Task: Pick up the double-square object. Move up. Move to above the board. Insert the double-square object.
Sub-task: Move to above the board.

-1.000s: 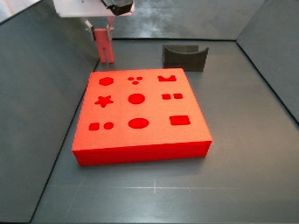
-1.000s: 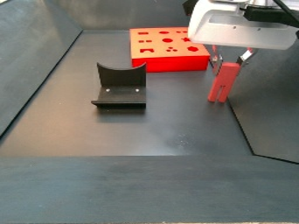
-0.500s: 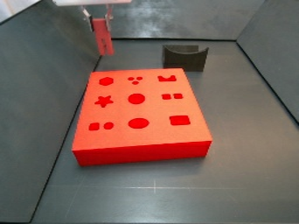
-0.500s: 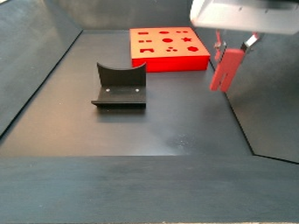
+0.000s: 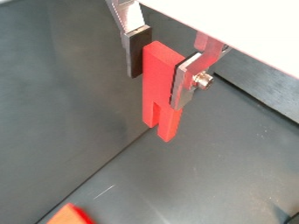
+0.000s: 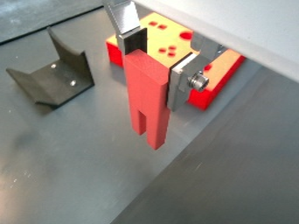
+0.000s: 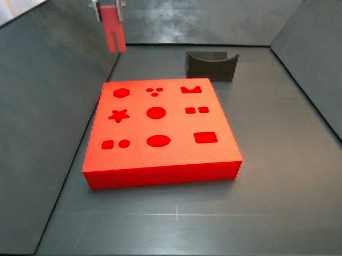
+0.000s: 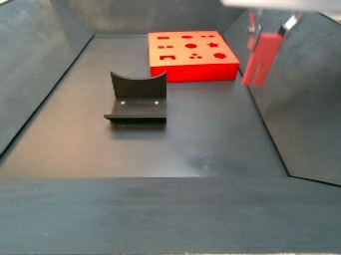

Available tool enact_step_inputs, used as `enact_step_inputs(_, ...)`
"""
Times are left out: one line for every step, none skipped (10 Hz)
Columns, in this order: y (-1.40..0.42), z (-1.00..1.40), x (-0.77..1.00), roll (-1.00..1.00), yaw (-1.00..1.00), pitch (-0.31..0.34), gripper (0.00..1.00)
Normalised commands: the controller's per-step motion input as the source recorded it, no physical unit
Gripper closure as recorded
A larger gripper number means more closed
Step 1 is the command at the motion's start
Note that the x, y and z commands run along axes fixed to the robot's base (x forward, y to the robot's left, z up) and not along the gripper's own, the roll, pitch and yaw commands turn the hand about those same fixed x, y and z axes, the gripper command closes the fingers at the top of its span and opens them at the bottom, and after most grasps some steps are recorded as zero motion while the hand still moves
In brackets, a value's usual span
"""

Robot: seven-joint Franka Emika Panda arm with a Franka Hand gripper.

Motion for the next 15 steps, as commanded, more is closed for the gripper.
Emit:
enact_step_inputs(-0.31, 1.00, 0.02, 0.11, 0.12, 0.169, 1.00)
enact_step_inputs(-0.28, 1.00, 0.01, 0.10, 0.09, 0.143, 1.00)
enact_step_inputs(-0.23, 1.00, 0.01, 0.10, 0.05, 0.100, 1.00)
enact_step_inputs(-0.20, 1.00, 0.01, 0.09, 0.04, 0.090, 1.00)
enact_step_inputs(-0.15, 1.00, 0.01, 0.08, 0.03, 0.081, 1.00)
enact_step_inputs(-0.12, 0.94, 0.00, 0.07, 0.03, 0.080, 1.00)
enact_step_inputs(-0.08, 0.74, 0.00, 0.06, 0.03, 0.079, 1.00)
enact_step_inputs(-0.06, 0.64, 0.00, 0.06, 0.03, 0.078, 1.00)
enact_step_inputs(-0.03, 0.39, 0.00, 0.05, 0.03, 0.079, 1.00)
enact_step_inputs(-0.02, 0.29, 0.00, 0.04, 0.03, 0.078, 1.00)
enact_step_inputs(-1.00, 0.29, 0.63, 0.06, -0.27, 0.311, 1.00)
enact_step_inputs(-1.00, 0.26, 0.63, 0.06, -0.27, 0.306, 1.00)
enact_step_inputs(-1.00, 0.26, 0.67, 0.07, -0.14, 0.350, 1.00)
enact_step_inputs(-1.00, 0.27, 0.69, -0.03, -0.06, 0.293, 1.00)
enact_step_inputs(-1.00, 0.27, 0.69, -0.01, -0.02, 0.227, 1.00)
